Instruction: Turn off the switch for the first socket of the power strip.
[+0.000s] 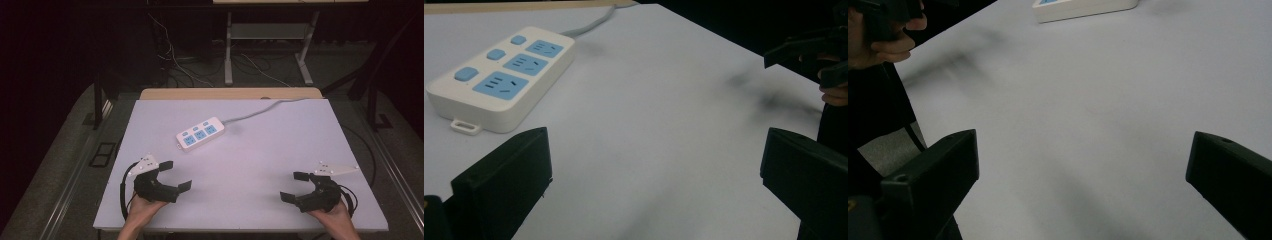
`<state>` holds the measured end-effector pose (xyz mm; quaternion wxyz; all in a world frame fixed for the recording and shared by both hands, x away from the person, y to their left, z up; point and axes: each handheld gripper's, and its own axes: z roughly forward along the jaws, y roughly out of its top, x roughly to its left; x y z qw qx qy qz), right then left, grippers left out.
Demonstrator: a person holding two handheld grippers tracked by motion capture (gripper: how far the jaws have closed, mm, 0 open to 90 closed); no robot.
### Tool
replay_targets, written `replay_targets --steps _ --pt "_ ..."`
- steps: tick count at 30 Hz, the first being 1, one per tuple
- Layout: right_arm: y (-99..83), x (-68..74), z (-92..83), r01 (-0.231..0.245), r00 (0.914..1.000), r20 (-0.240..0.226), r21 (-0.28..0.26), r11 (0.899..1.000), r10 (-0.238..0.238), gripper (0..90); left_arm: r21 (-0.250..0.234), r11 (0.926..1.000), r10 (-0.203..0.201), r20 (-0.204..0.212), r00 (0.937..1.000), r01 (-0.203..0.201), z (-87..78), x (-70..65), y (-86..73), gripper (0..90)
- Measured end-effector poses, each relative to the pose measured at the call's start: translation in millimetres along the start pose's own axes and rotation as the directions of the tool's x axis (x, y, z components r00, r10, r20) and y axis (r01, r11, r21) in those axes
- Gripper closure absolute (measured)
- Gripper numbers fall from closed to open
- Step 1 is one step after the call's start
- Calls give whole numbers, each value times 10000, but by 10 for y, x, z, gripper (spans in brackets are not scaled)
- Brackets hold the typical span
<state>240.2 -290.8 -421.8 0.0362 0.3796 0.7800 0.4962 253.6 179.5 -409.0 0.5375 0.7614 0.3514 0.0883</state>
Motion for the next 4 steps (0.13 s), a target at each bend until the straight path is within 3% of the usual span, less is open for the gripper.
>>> replay_targets --steps 4 --pt "-4 3 2 9 10000 -24 37 10000 -9 3 166 9999 36 91 10000 -37 28 -12 -67 0"
